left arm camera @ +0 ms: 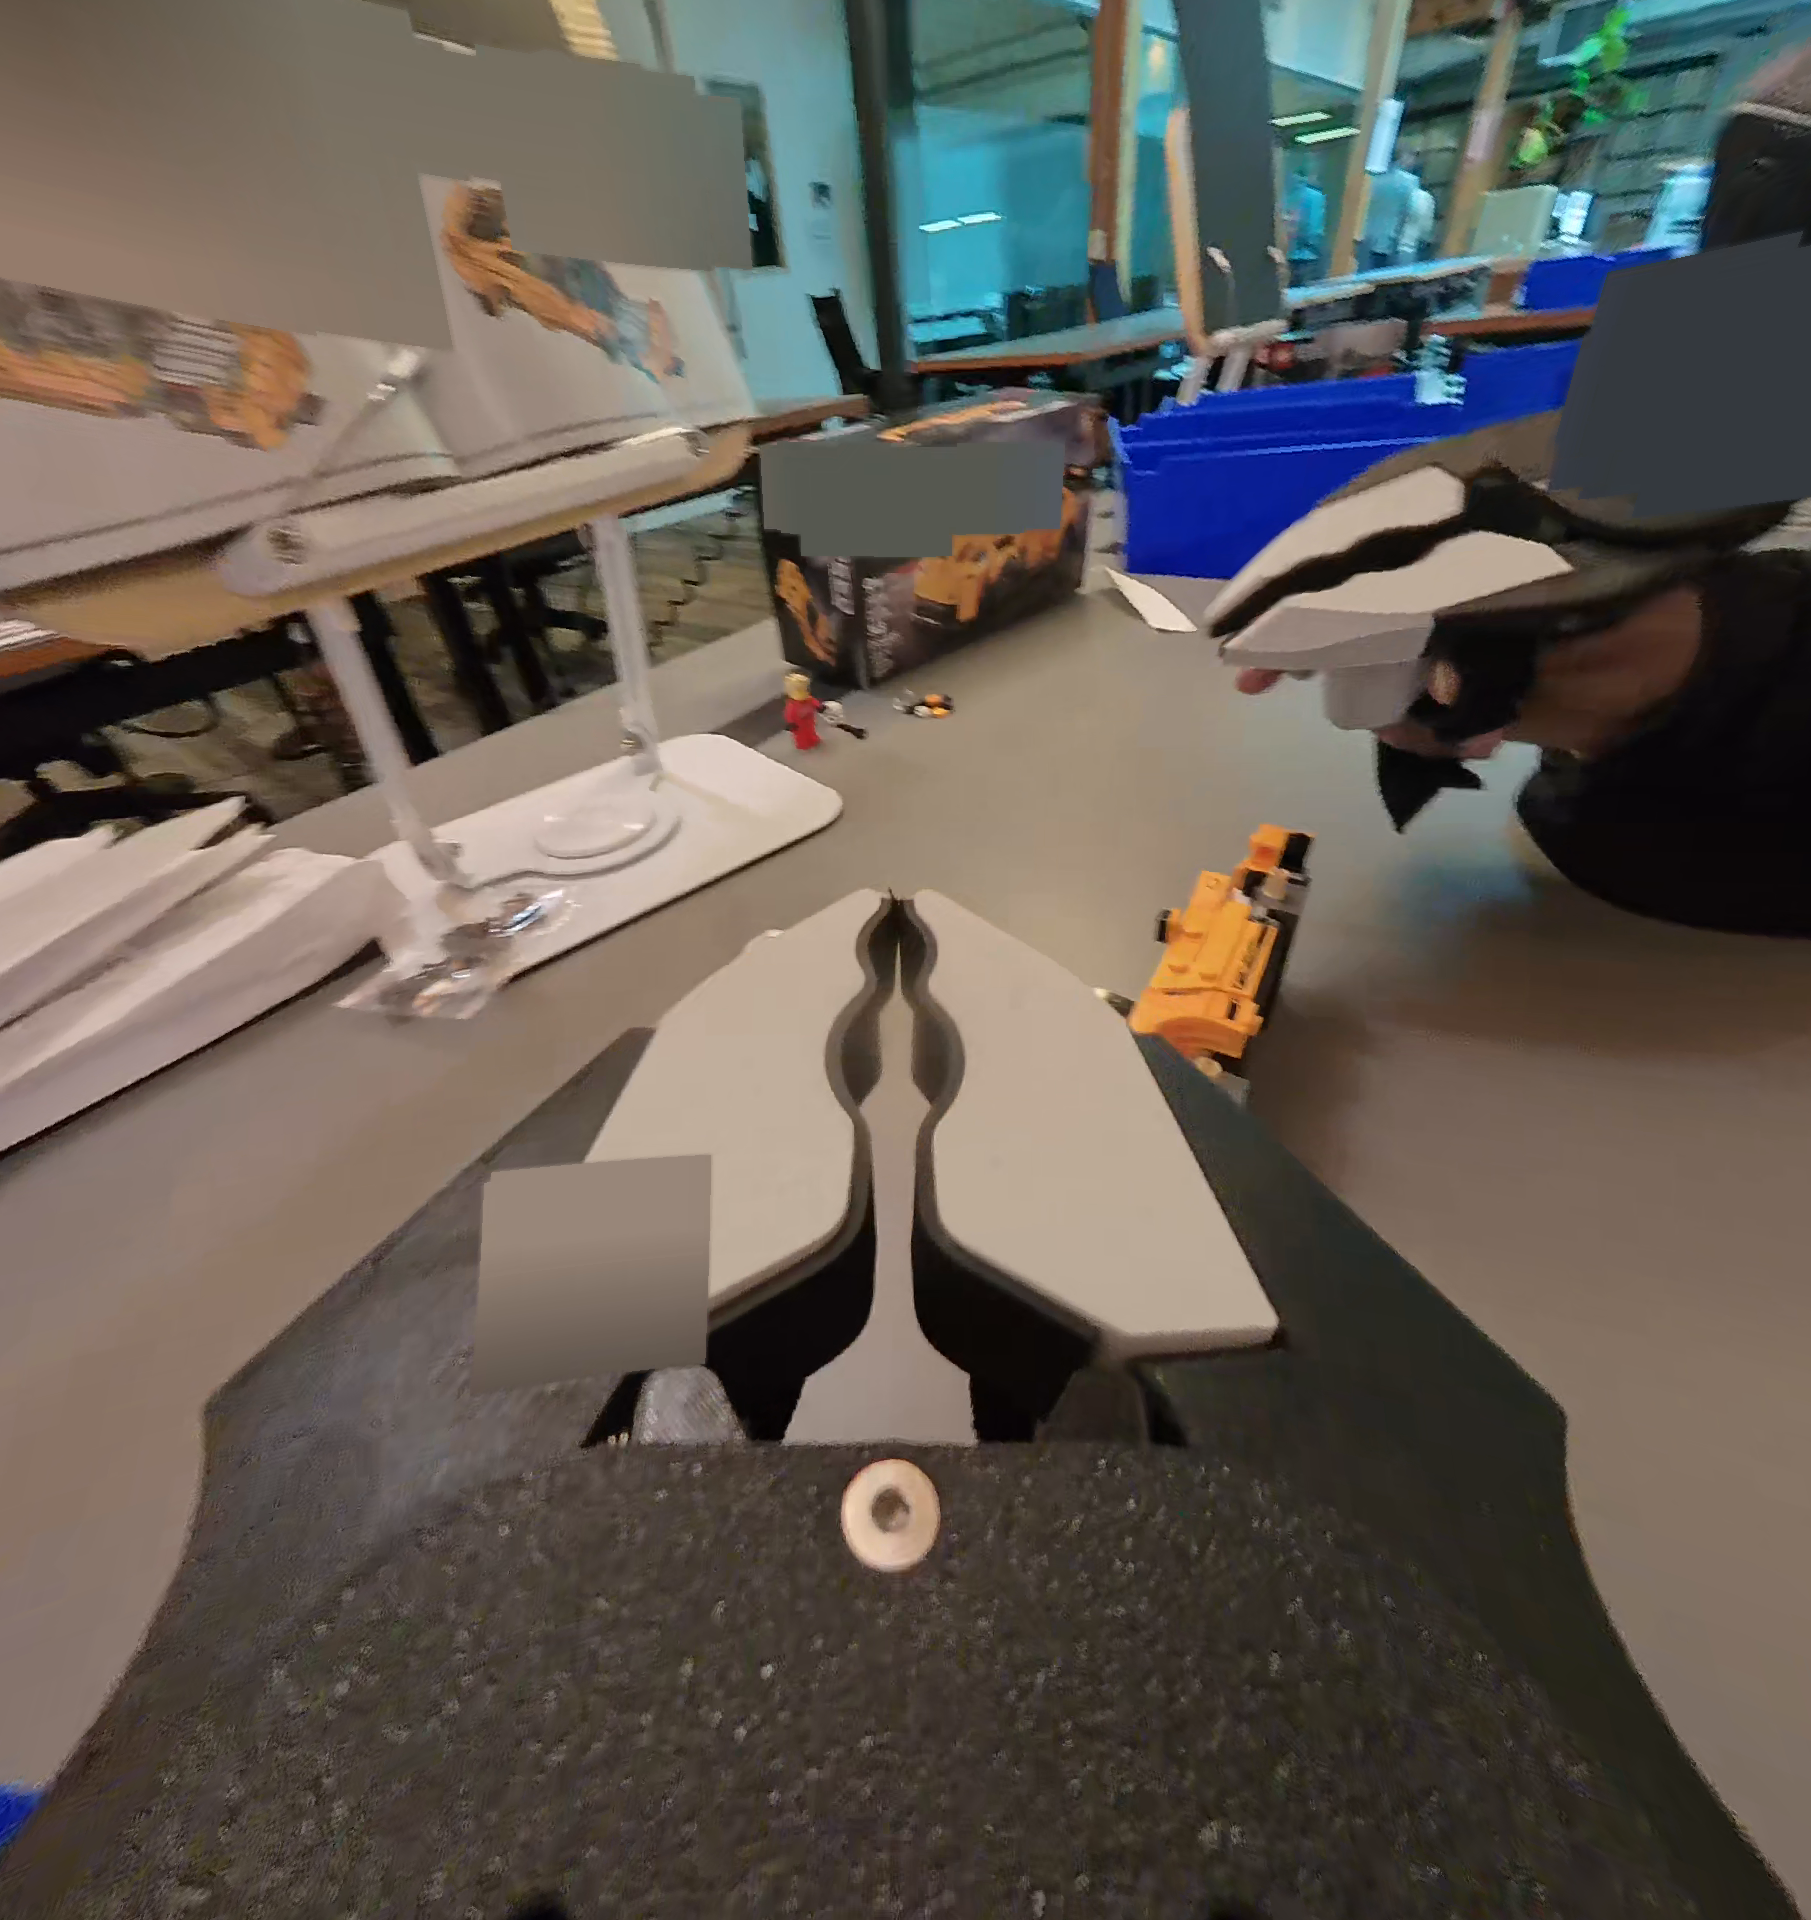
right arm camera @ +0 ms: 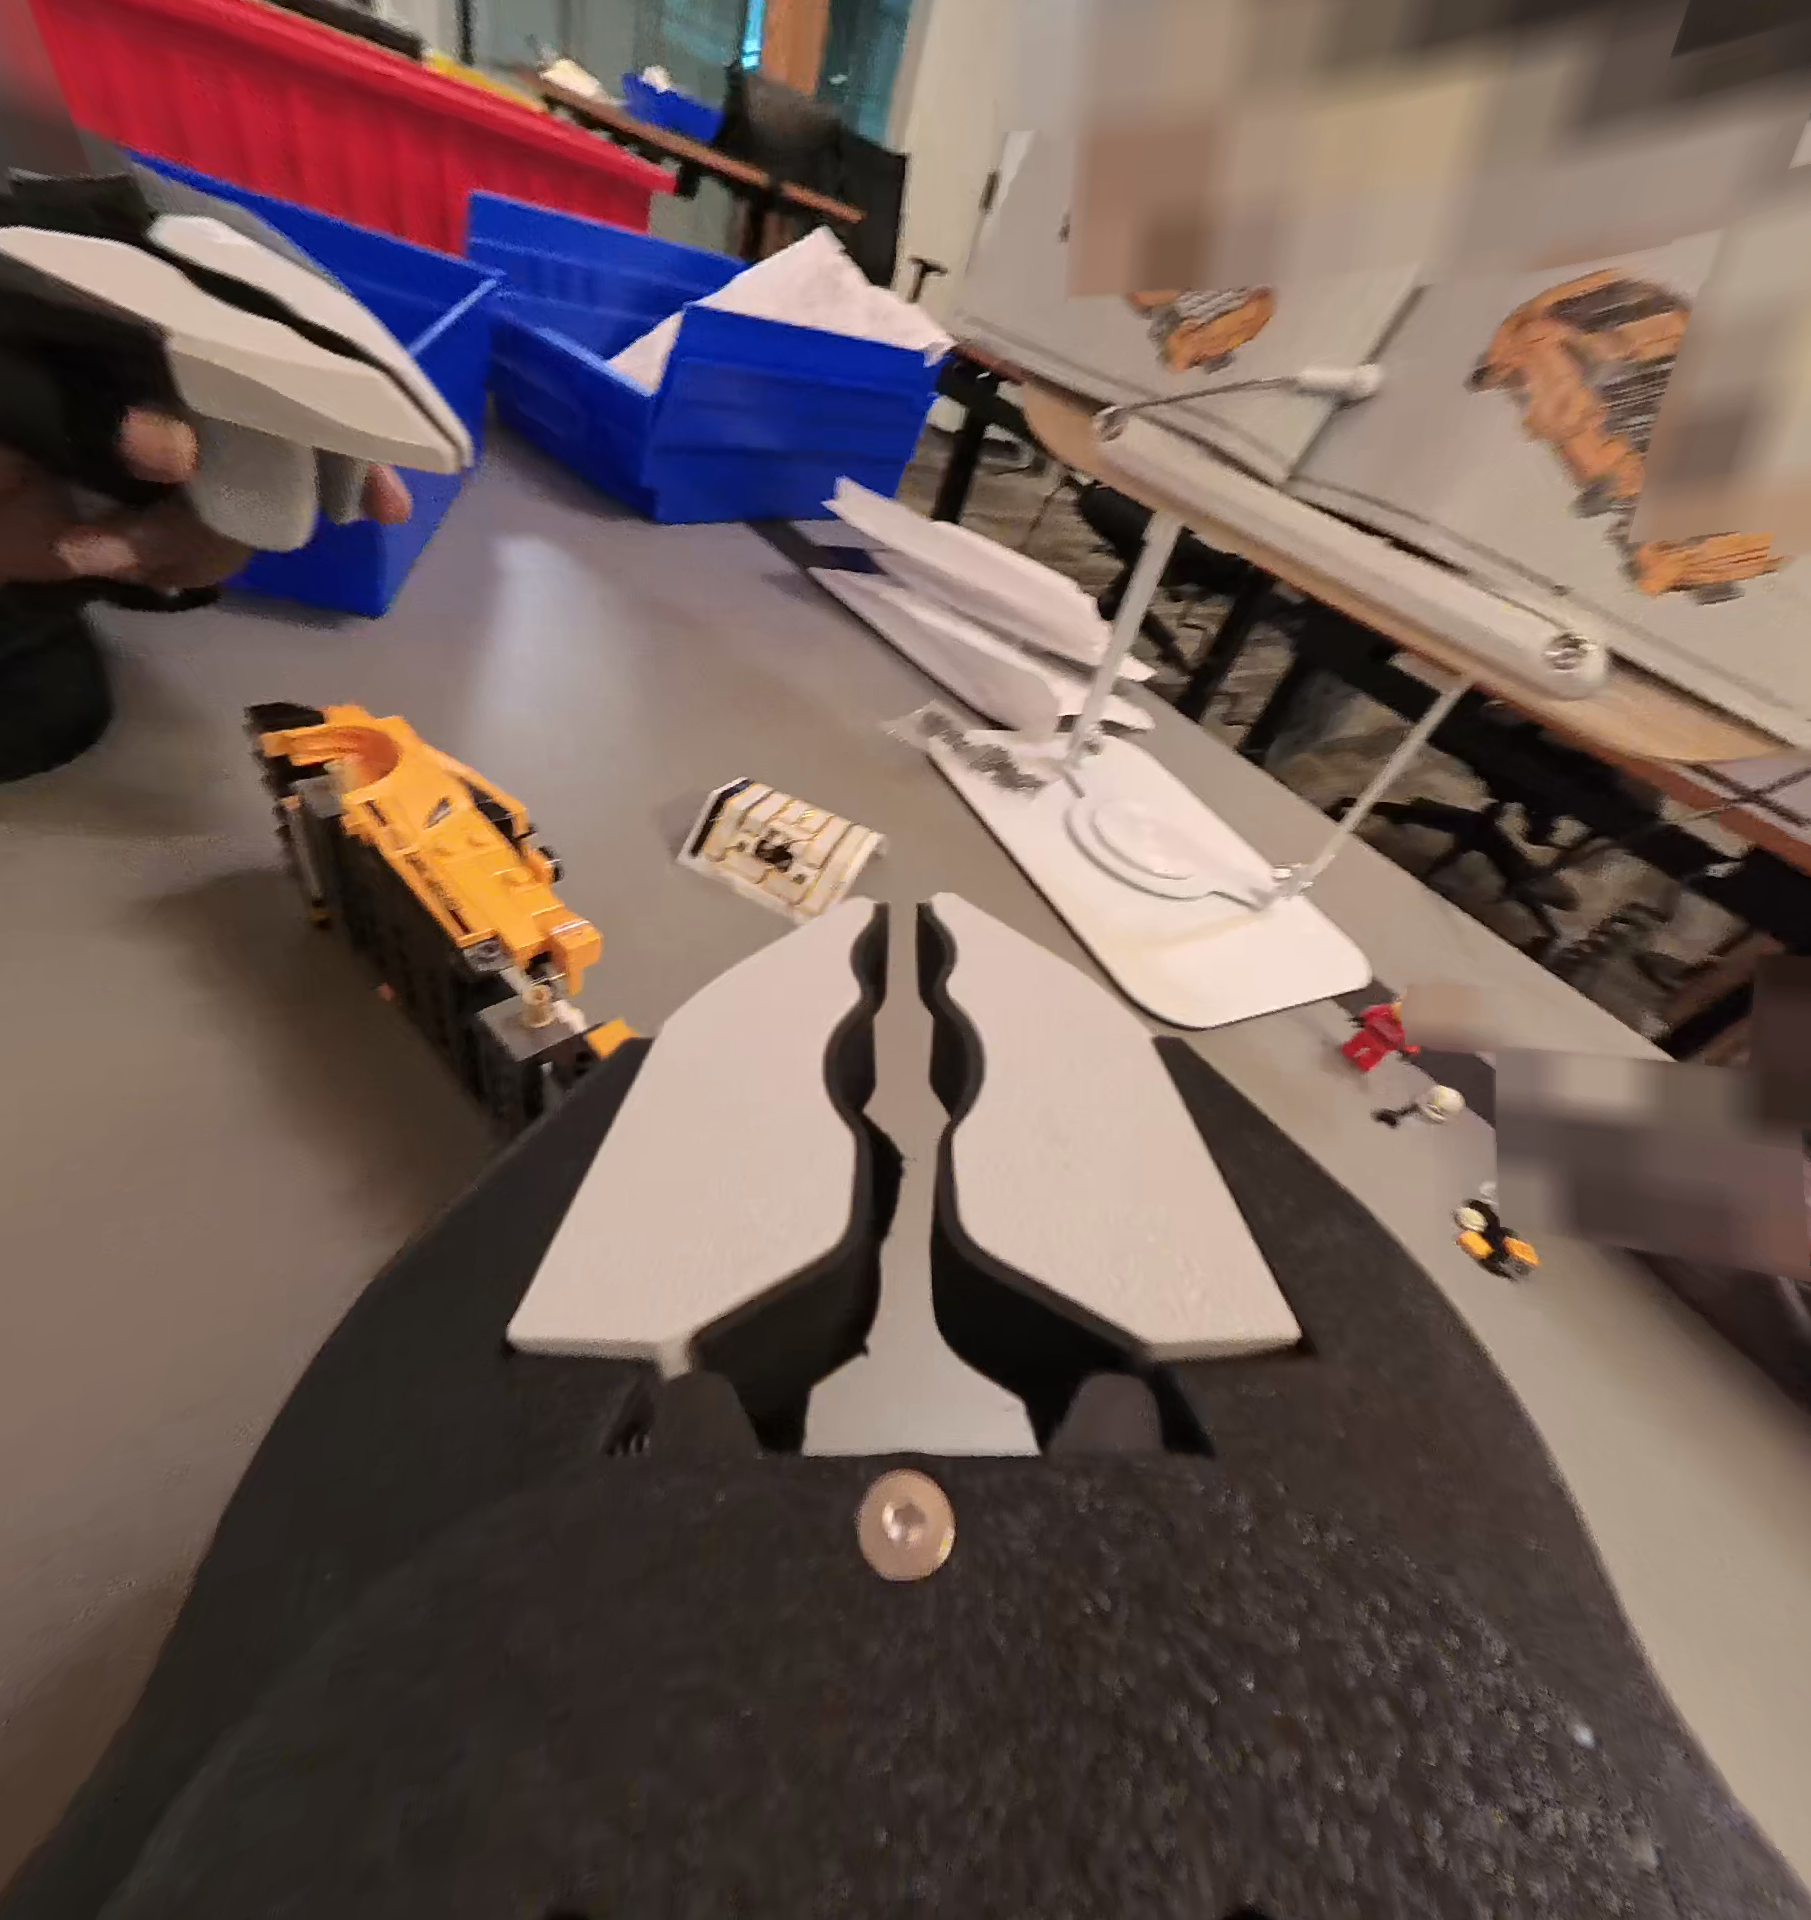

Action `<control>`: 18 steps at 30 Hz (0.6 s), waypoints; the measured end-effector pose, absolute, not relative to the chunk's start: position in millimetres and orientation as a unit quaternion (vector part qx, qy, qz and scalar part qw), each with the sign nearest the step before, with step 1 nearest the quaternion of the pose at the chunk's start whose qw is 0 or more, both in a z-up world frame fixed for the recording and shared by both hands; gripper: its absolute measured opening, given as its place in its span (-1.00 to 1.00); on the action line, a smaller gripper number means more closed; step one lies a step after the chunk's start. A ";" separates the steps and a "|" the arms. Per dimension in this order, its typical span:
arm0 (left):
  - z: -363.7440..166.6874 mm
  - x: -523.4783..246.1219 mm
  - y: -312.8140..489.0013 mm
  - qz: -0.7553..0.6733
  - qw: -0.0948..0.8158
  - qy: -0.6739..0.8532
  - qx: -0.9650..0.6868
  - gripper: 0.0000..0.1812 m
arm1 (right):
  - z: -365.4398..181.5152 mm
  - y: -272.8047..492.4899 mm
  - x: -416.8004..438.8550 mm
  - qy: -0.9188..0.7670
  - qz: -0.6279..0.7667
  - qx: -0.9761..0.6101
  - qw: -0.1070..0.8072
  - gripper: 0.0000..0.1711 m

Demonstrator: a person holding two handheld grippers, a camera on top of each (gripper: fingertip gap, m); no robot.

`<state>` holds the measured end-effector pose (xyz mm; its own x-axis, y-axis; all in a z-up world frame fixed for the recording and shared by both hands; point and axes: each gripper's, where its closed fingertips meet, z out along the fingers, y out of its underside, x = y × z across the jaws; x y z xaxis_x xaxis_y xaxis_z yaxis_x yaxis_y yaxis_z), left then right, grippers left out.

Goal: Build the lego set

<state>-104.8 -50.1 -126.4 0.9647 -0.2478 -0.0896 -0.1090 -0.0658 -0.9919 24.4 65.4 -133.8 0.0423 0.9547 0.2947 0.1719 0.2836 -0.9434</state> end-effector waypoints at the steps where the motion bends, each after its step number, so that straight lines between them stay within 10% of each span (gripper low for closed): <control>1: -124.3 -110.8 -50.2 -0.041 0.677 0.110 -0.726 -1.00 | -130.9 70.0 25.4 -0.578 0.359 -0.481 0.553 -1.00; 18: -123.3 -138.0 -50.8 0.014 0.677 0.055 -0.734 -1.00 | -103.7 115.0 46.3 -0.455 0.335 -0.530 0.633 -1.00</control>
